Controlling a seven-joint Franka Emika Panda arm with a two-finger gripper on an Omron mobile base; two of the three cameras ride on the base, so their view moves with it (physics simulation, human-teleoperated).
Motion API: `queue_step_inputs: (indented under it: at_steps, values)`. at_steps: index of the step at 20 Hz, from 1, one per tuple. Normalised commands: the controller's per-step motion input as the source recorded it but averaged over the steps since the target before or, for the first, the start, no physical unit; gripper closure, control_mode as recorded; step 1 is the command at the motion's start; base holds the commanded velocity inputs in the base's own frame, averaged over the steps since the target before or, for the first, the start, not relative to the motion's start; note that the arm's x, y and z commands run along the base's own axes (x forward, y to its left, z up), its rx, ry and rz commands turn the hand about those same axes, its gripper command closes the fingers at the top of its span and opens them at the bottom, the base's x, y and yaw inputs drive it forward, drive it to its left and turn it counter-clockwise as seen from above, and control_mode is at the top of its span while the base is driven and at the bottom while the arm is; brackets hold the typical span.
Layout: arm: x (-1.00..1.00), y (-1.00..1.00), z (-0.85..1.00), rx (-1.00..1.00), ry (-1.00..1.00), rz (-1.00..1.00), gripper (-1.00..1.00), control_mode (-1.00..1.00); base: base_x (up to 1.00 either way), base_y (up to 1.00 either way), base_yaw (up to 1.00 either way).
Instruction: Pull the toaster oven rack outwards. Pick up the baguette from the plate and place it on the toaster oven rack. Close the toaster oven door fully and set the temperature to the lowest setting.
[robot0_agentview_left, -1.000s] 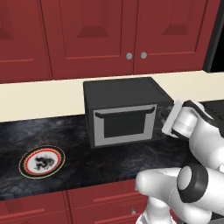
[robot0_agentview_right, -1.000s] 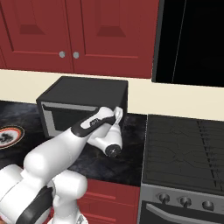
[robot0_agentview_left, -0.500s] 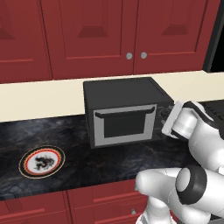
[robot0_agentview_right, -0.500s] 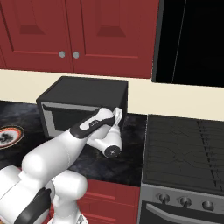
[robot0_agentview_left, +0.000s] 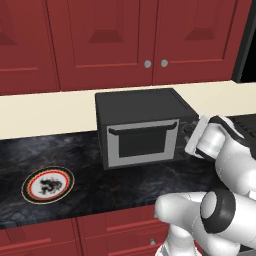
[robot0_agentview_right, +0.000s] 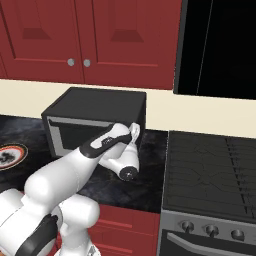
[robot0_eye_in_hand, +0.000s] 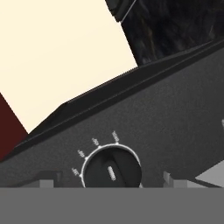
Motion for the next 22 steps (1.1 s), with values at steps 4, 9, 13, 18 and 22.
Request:
queue_step_inputs:
  at_steps: [4,9,13,18,22]
  values:
    - [0.0,0.0,0.0,0.0,0.0,0.0,1.0,-1.0,0.0,0.0,0.0]
    - [0.0,0.0,0.0,0.0,0.0,0.0,1.0,-1.0,0.0,0.0,0.0]
    - [0.0,0.0,0.0,0.0,0.0,0.0,1.0,-1.0,0.0,0.0,0.0]
    - [-0.01,0.0,0.0,-0.01,0.0,0.02,1.0,-1.0,0.0,0.0,0.0]
    - [-0.02,0.03,0.0,-0.19,-0.04,0.18,1.0,-1.0,0.0,0.0,0.0]
